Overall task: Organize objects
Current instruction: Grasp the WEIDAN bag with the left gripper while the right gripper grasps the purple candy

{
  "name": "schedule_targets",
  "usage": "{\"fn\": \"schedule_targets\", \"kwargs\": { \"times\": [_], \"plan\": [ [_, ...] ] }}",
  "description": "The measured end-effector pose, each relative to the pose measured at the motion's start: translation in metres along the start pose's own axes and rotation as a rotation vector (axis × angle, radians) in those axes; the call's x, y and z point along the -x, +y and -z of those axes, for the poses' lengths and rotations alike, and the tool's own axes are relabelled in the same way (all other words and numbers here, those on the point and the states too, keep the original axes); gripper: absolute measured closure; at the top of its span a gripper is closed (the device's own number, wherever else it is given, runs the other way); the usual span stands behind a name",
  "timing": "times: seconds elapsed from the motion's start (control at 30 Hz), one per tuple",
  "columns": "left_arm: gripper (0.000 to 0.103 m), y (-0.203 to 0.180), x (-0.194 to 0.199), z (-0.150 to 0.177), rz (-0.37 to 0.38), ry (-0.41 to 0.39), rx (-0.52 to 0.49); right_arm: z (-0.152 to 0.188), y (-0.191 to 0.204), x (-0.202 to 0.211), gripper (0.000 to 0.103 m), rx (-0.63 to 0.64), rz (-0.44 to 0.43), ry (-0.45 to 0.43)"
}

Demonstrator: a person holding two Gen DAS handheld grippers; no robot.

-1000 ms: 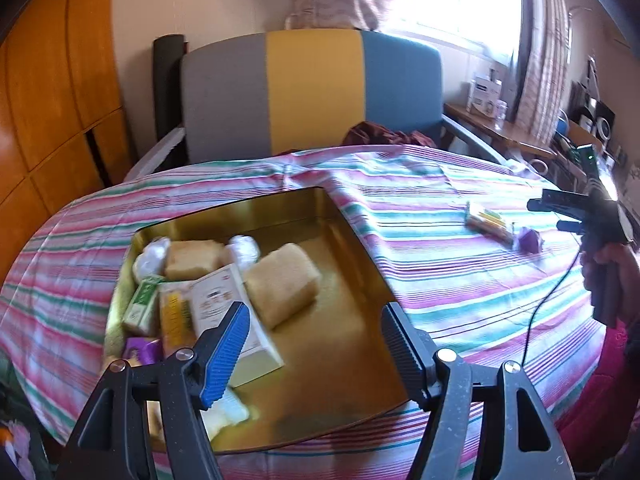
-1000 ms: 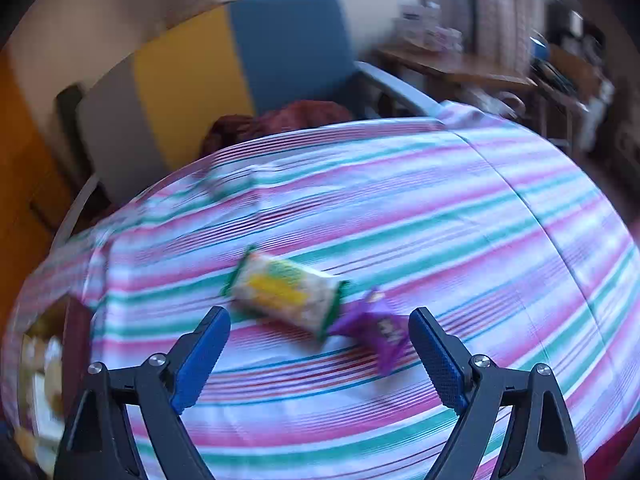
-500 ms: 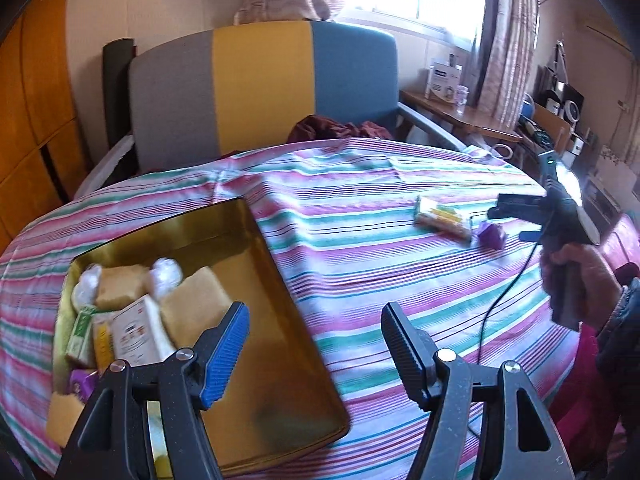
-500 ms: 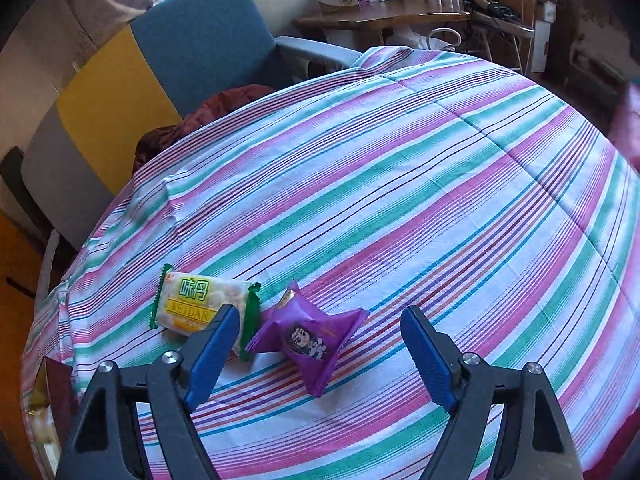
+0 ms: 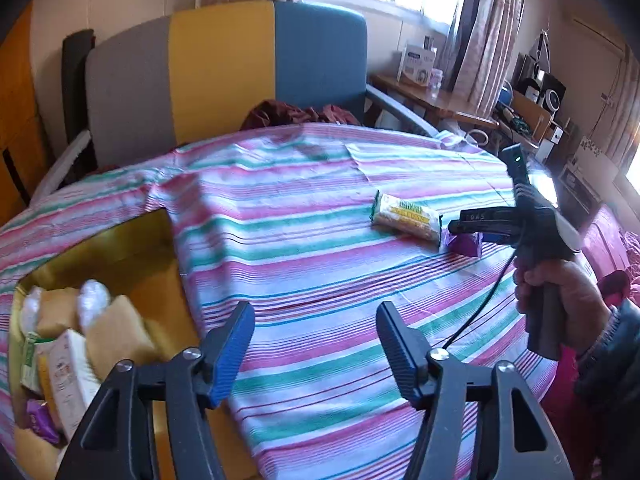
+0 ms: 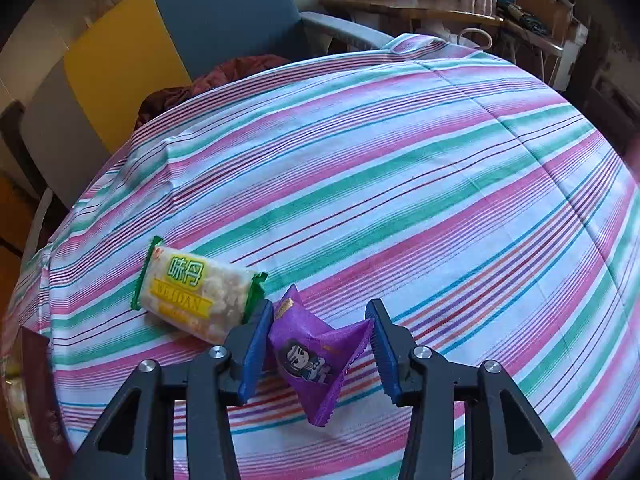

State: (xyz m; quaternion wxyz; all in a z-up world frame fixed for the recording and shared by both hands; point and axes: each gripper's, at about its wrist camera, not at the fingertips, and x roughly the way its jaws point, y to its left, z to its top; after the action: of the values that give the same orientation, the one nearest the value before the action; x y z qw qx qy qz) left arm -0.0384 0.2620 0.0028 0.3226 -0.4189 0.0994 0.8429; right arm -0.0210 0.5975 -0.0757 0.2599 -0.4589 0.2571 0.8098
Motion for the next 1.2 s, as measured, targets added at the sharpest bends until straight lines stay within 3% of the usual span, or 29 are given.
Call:
{"fn": "schedule_targets", "kwargs": {
  "times": [0.23,0.63,0.77,0.83,0.93,1.1,1.2],
  "plan": [
    [0.056,-0.017,-0.048,-0.016,0.061,0.106,0.032,-0.006,-0.015,0.029,0.056,-0.044,0.036,-0.073],
    [0.057,-0.062,-0.152,-0.065,0.136,0.268,0.171,-0.015,-0.028,0.050,0.056,-0.111,0.020,-0.137],
    [0.047,-0.073,-0.178,-0.082,0.141,0.272,0.257,-0.015,-0.036,0.052,0.056,-0.150,-0.005,-0.140],
    [0.035,-0.076,-0.188,-0.089,0.140,0.272,0.291,-0.016,-0.039,0.051,0.056,-0.165,-0.018,-0.136],
    [0.031,-0.081,-0.202,-0.099,0.122,0.279,0.339,-0.016,-0.042,0.052,0.056,-0.183,-0.033,-0.134],
    [0.027,-0.095,-0.224,-0.113,0.045,0.286,0.301,-0.016,-0.046,0.055,0.056,-0.213,-0.054,-0.147],
    [0.026,-0.105,-0.230,-0.119,-0.003,0.276,0.219,-0.017,-0.048,0.056,0.056,-0.217,-0.045,-0.154]
  ]
}}
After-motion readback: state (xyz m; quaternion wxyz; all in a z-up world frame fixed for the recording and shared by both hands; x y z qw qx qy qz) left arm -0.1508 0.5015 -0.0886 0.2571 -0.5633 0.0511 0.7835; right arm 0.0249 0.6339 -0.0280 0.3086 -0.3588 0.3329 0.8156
